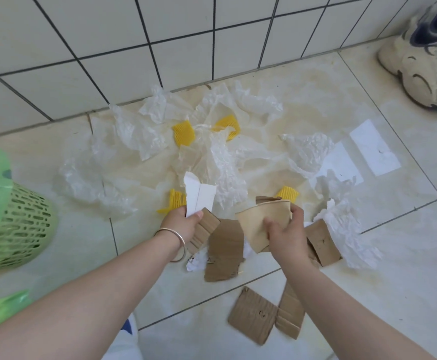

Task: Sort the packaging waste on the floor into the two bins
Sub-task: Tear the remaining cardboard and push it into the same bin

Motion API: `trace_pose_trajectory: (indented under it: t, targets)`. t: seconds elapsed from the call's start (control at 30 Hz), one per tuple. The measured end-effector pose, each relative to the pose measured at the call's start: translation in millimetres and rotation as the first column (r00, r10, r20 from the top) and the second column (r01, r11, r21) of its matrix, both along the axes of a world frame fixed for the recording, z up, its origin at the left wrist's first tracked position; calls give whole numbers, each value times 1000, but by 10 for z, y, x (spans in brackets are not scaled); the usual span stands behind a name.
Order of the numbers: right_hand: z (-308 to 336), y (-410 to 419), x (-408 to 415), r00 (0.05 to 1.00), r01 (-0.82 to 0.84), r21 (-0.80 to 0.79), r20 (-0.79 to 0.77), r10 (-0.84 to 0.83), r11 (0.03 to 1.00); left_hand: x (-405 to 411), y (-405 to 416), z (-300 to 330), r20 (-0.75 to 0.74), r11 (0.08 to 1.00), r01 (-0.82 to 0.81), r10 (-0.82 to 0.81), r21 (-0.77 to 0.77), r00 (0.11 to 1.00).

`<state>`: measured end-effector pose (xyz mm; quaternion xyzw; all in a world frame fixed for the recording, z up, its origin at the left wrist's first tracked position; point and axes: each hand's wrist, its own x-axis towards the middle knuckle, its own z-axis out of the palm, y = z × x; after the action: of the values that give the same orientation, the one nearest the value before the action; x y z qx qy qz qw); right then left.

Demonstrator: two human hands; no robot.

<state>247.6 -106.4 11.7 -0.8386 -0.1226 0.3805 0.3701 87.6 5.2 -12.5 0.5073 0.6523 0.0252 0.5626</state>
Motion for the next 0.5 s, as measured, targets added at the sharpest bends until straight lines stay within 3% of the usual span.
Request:
trace_pose_trajectory:
  t: [0.1, 0.2, 0.5]
  targets:
    - [161, 220, -132, 986, 60, 91, -163, -45, 994, 42, 56, 203, 77, 999, 8, -12, 52, 997]
    - [316, 497, -366, 972, 23, 162, -236, 16, 987, 23, 199, 445, 159, 995, -32, 15, 99, 987]
    - [840, 1279, -1108, 957, -81, 309, -240, 160, 948, -664, 727, 1049, 326, 947, -258, 187, 192, 927]
